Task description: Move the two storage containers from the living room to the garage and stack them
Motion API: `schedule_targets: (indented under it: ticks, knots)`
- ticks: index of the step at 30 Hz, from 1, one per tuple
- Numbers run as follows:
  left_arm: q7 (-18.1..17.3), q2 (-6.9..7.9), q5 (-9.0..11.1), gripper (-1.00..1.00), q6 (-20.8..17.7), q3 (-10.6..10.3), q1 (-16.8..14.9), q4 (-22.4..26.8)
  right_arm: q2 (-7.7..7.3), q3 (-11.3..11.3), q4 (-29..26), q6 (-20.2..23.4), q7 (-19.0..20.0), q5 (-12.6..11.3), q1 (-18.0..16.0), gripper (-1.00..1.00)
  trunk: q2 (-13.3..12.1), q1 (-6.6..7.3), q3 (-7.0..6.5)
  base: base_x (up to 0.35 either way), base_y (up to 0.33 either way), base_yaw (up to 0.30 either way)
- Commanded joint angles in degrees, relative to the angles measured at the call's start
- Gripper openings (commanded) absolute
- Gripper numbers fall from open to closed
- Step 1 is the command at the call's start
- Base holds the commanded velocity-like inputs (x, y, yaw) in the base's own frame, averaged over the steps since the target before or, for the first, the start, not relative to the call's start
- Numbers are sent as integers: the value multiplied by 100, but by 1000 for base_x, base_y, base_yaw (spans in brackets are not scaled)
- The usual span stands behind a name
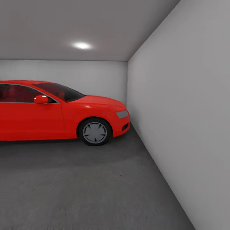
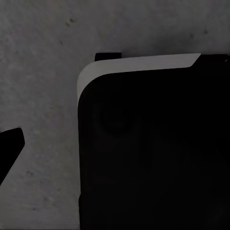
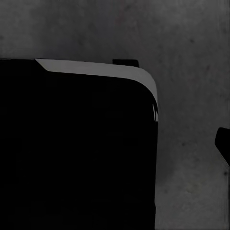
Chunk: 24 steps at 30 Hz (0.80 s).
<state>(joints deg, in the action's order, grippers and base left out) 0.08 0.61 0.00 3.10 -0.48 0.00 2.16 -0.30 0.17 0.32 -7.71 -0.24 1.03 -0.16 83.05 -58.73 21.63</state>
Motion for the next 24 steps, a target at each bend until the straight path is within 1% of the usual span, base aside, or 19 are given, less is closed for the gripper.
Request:
schedule_targets:
  ticks: [1, 24]
  knots:
    - [1, 0, 0, 100, 12, -5, 0, 4, -3, 1, 4, -20, -2, 11, -2, 100, 3, 0, 5, 0, 0, 276]
    - [1, 0, 0, 100, 15, -5, 0, 4, -5, -5, 4, -20, -2, 6, -2, 100, 3, 0, 5, 0, 0, 281]
